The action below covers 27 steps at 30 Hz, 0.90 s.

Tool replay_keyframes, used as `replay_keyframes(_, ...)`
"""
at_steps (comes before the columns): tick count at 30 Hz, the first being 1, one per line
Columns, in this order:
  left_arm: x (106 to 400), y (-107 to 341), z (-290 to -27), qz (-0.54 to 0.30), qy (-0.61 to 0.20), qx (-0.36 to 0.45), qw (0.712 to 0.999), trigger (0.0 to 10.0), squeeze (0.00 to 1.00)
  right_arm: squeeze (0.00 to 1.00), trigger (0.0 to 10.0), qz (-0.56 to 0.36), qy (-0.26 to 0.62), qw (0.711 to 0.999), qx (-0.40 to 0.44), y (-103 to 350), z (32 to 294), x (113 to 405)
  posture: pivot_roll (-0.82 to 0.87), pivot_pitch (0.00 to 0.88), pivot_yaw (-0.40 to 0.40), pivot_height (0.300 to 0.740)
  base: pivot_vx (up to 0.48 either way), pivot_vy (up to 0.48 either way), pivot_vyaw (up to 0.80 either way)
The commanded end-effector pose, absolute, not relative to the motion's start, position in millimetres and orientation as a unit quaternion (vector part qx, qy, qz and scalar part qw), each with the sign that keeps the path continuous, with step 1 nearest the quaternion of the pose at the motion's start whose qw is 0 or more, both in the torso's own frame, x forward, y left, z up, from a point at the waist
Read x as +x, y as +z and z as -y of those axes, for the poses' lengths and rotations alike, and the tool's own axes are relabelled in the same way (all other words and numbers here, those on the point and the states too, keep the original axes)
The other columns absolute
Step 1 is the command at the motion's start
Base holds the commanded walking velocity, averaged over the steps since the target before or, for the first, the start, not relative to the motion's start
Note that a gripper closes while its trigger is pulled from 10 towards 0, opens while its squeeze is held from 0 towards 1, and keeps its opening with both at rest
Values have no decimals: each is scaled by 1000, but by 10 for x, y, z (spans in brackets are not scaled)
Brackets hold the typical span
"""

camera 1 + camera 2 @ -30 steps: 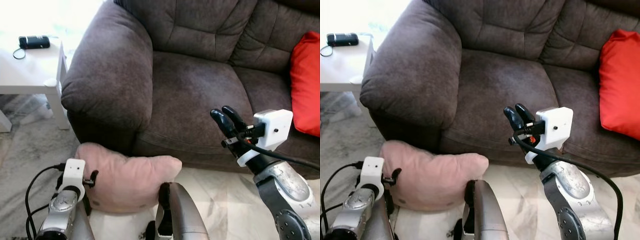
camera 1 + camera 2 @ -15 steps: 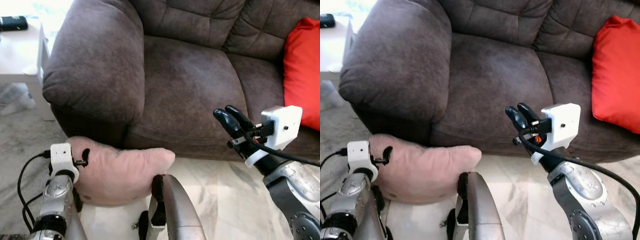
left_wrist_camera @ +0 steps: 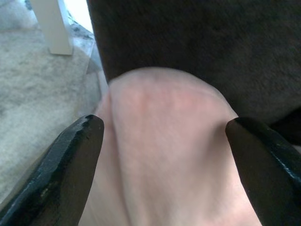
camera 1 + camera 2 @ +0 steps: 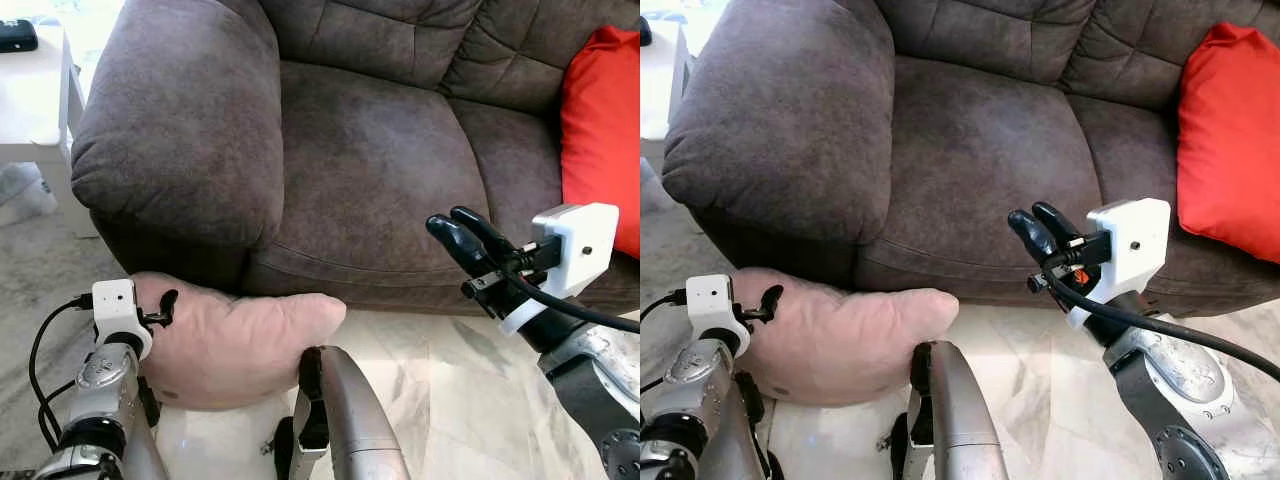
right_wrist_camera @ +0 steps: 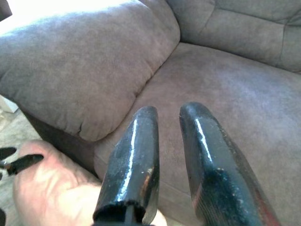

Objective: Move the pillow to the sofa from floor

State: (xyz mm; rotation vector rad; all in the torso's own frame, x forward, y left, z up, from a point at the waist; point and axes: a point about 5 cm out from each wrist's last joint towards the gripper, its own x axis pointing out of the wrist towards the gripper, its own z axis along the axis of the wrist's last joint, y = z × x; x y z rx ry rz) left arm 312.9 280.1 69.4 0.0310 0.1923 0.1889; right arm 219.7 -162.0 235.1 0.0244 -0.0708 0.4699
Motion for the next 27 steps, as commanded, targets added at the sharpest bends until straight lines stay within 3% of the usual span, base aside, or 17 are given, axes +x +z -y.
replay_keyframes(1, 3093, 584, -2746, -117, 87, 5, 989, 10000, 0, 0, 10000, 37, 218, 975, 3, 2391, 1693, 2151, -178, 332, -396, 526, 0, 0, 0)
replay_keyframes(8, 3074, 551, -2769, -123, 94, 2, 988, 10000, 0, 0, 10000, 54, 241, 969, -24, 2642, 1743, 2182, -199, 343, -400, 526, 0, 0, 0)
replay_keyframes(21, 3031, 420, -2670, -143, 82, -26, 986, 10000, 0, 0, 10000, 46, 254, 966, -21, 2713, 1704, 2103, -214, 370, -400, 526, 0, 0, 0)
replay_keyframes(27, 2983, 327, -2679, -177, 109, 10, 978, 10000, 0, 0, 10000, 41, 252, 967, -20, 2758, 1729, 2057, -228, 383, -400, 526, 0, 0, 0)
